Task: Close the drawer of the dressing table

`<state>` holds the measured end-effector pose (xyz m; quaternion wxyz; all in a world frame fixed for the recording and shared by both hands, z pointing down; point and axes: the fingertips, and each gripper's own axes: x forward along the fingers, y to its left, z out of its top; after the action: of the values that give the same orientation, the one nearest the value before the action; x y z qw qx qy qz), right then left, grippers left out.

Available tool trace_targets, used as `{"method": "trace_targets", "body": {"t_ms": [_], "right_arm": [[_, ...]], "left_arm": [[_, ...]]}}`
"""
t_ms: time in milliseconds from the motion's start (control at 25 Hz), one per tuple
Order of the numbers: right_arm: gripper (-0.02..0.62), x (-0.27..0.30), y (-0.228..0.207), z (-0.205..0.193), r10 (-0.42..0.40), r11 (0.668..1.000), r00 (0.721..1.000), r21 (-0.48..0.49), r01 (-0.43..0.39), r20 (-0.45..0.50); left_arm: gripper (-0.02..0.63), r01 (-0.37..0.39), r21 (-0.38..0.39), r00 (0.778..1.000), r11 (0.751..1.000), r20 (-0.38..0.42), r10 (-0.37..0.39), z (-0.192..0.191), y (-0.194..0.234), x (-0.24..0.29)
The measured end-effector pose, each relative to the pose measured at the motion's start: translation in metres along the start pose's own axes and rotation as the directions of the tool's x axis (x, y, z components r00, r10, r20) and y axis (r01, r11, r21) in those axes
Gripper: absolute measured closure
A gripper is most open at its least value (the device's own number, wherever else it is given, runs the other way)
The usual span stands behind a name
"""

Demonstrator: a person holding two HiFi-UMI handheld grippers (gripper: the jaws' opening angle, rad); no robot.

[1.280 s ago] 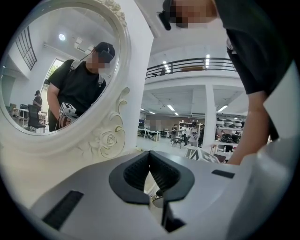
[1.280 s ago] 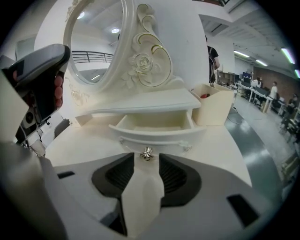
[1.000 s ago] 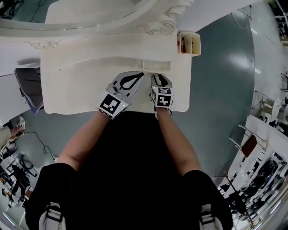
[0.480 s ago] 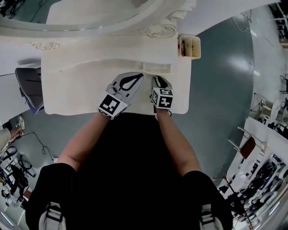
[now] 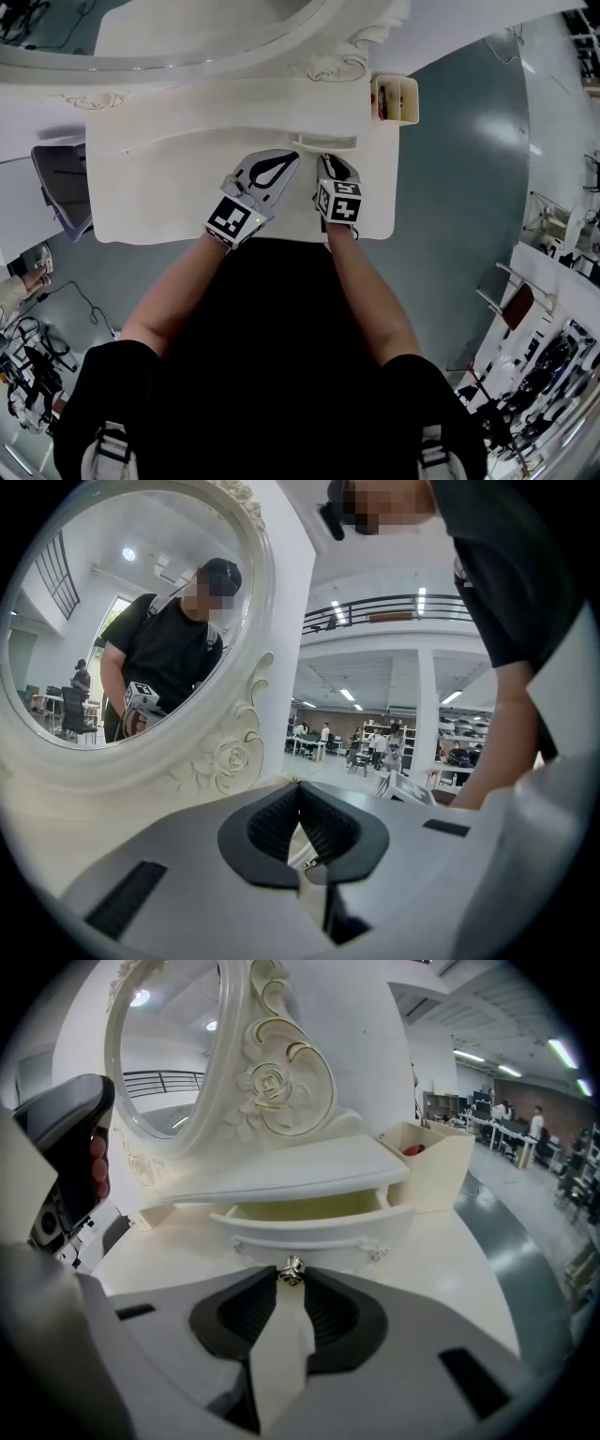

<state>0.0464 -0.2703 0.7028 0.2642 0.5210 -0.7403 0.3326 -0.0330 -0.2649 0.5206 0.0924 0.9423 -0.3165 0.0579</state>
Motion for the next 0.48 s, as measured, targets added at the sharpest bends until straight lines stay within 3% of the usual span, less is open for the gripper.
{"method": "trace_targets", "body": {"t_ms": [480], "right_arm": [[0.499, 0.014, -0.005, 0.012, -0.006, 1.0, 1.0, -0.008, 0.005, -0.01]], "left_arm": [[0.612, -0.002, -0.011, 1.0, 1.0, -0.011, 0.002, -0.005, 0.011, 0.005]]}}
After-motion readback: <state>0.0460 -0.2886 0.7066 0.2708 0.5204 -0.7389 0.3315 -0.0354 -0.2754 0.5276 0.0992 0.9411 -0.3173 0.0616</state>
